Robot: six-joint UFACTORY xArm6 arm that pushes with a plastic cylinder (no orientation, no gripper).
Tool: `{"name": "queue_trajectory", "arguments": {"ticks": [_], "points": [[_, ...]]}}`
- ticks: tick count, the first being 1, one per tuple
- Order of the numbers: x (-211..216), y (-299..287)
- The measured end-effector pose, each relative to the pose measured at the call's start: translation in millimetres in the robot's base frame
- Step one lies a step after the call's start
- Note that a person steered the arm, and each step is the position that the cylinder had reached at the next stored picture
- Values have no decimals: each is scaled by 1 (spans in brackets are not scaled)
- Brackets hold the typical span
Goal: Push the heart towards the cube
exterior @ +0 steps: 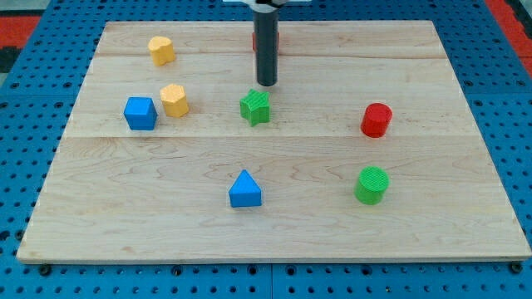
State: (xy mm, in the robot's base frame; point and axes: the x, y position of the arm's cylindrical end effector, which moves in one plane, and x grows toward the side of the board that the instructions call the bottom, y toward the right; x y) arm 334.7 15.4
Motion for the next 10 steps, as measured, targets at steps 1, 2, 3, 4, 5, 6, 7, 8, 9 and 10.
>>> {"name": "queue_trajectory", "arguments": {"ticks": [1, 2, 3, 4, 5, 6, 7, 8, 9, 10], "points": [[24, 43], [2, 13], [-62, -22], [-67, -41], [-55, -116], [-84, -147], [-100, -178], [-89, -265], [-71, -254], [-101, -224]]}}
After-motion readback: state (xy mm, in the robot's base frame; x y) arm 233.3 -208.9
